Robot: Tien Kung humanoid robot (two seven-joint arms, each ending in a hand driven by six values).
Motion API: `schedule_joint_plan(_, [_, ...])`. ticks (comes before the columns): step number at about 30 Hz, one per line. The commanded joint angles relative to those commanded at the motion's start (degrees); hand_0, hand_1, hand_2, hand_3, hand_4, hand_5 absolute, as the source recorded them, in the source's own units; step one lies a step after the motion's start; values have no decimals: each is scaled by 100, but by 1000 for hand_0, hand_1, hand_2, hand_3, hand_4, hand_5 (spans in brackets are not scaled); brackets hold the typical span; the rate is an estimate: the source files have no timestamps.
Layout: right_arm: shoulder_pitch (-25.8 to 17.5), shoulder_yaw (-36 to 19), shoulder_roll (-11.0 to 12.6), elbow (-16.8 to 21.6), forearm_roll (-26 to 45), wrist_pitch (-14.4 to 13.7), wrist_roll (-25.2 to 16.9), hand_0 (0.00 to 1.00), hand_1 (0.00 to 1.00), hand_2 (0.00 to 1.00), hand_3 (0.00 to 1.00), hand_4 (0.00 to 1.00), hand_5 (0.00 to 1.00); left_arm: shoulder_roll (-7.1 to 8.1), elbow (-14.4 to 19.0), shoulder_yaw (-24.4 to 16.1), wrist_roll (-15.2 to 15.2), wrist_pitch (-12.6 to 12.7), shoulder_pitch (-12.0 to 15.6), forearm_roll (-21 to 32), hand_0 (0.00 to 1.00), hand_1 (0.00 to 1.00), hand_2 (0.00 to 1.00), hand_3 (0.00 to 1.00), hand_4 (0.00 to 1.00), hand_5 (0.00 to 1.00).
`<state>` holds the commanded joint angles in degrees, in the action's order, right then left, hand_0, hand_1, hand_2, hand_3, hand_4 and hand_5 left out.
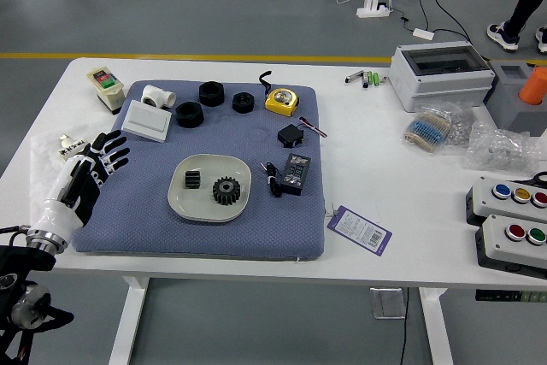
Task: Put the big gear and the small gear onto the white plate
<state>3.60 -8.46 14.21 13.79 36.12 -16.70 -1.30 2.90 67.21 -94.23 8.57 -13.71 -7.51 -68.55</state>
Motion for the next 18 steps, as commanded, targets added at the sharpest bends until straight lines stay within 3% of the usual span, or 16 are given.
schedule_joint_plan(18, [11,-7,2,1,-3,-1,-4,661,674,739,568,790,674,-36,32,-88,-31,47,33,3,867,879,900,857,914,836])
